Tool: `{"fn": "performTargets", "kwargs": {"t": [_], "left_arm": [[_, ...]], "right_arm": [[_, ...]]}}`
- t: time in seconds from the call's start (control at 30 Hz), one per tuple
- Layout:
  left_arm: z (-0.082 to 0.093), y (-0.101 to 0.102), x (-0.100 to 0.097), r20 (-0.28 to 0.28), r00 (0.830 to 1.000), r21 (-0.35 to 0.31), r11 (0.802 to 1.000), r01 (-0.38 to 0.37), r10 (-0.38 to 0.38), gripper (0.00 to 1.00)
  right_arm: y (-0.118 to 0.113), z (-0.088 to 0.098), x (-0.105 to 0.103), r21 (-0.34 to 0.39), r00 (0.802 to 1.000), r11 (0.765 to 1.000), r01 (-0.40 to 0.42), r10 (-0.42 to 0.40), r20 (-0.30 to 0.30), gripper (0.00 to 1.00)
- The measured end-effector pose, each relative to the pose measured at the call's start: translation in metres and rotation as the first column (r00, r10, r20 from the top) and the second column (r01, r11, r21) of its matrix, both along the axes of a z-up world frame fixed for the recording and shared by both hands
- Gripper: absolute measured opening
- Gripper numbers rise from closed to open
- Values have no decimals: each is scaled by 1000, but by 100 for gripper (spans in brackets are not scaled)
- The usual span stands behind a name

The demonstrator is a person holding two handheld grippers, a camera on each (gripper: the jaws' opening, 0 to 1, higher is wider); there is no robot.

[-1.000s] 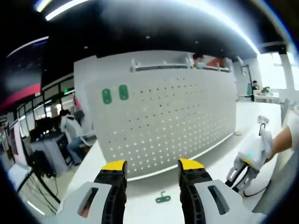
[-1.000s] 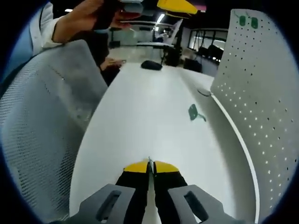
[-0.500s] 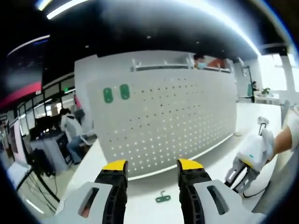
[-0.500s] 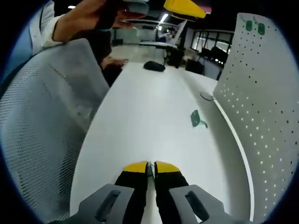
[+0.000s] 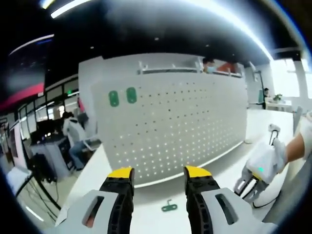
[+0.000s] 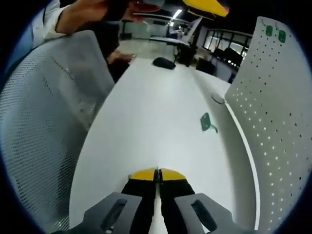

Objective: Insert the hook assembly into the mounting plate slot until the hook locks in place.

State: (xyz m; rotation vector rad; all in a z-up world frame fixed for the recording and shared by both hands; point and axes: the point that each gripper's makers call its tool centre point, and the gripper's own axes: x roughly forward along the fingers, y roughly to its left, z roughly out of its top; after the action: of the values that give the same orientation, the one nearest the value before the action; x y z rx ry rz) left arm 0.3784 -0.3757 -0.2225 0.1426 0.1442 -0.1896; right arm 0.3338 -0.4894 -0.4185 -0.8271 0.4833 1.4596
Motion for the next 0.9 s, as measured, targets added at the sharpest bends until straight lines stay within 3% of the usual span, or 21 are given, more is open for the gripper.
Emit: {"fn": "performTargets", "kwargs": {"t": [0.33,0.47,0.67,0.9], "left_arm": [[0,-2,-1,-2,1000,3,1000,5,-5,42],[0,-4,-1,-1,1000,4,1000,11,-11,41],[1,-7,-2,0,1000,5,1000,21,-21,41],[3,-15,-2,0,999,0,999,45,-45,41]], "right_arm": [[0,11,3,32,1000,999,26,-26,-6,0],[1,29,12,109,995,989,99,-96,-32,0],[-1,54,29,216,977,954,207,-191,-94,0],[2,99,54,337,961,899,278,-261,-96,0]]}}
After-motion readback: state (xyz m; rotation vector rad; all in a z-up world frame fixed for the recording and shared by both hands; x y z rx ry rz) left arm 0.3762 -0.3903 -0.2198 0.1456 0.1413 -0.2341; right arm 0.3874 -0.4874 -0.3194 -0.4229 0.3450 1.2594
